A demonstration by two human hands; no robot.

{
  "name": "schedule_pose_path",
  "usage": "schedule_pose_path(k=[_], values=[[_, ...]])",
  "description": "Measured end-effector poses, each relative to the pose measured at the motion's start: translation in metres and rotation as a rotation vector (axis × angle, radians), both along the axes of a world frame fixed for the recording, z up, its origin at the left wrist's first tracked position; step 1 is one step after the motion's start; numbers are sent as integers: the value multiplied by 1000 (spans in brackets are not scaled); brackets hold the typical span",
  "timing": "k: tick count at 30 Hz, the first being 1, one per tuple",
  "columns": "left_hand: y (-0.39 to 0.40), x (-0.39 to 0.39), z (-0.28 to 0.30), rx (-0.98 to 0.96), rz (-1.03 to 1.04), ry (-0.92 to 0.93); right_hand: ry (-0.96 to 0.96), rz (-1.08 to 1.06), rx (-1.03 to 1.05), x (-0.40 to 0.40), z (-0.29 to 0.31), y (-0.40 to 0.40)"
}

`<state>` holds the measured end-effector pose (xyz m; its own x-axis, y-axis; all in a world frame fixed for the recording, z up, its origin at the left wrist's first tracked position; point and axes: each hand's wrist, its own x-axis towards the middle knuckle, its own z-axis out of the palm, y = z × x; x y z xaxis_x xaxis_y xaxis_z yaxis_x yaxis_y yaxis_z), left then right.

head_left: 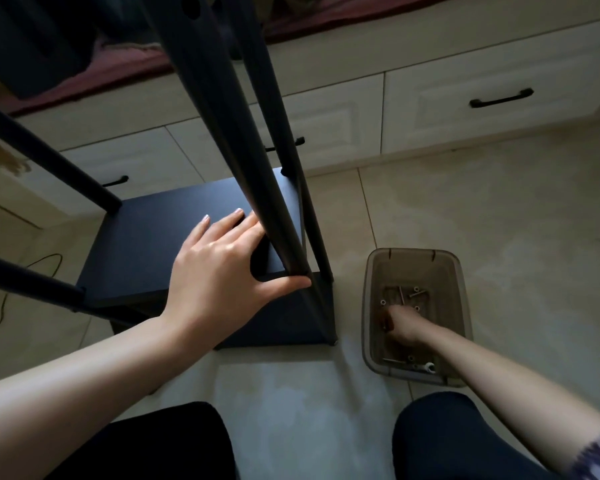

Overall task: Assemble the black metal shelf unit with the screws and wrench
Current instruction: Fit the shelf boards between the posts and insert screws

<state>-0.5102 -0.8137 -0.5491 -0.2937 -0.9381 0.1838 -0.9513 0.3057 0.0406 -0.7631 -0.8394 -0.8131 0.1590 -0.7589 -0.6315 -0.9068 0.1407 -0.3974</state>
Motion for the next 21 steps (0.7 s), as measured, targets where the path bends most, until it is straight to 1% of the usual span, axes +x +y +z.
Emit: schedule_pose_path(k=[5,13,17,21], values=[[0,1,1,20,7,-10,38,53,-43,2,-5,5],[-1,1,0,12,9,-24,109,-42,-67,2,-5,10],[0,1,1,28,11,-35,82,-88,-39,-4,4,8],[3,-2,7,74,27,-62,10,-173,16,-15,29,11]])
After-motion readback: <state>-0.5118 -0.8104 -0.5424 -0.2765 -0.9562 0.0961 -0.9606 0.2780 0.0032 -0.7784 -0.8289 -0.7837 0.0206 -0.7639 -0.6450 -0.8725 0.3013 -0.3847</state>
